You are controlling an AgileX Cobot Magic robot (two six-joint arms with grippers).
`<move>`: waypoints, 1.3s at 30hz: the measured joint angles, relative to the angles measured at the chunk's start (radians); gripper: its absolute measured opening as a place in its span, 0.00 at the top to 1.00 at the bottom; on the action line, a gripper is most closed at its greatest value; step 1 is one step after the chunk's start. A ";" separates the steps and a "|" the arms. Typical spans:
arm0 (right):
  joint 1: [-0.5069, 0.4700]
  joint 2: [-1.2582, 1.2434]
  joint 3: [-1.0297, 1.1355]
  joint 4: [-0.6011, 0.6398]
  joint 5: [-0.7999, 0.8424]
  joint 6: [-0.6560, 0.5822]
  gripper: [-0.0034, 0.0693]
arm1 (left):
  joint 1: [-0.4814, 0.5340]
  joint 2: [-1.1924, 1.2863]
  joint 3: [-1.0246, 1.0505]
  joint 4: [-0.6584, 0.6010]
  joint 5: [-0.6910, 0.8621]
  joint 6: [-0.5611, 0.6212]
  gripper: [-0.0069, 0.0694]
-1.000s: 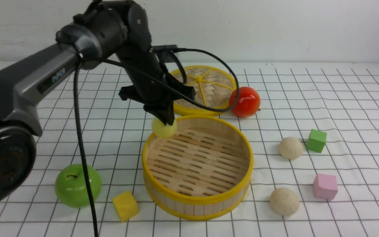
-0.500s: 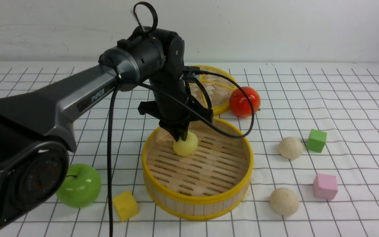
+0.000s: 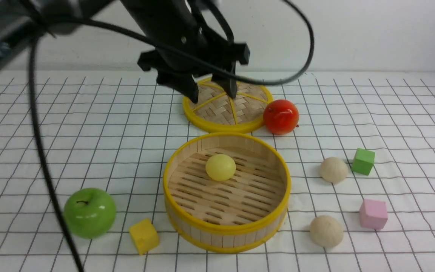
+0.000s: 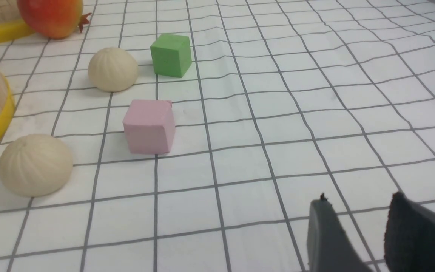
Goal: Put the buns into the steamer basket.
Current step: Use the right arm to grab a steamed stuffed bun
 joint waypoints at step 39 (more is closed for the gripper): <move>0.000 0.000 0.000 0.000 0.000 0.000 0.62 | 0.000 -1.750 1.598 0.155 -0.515 -0.180 0.93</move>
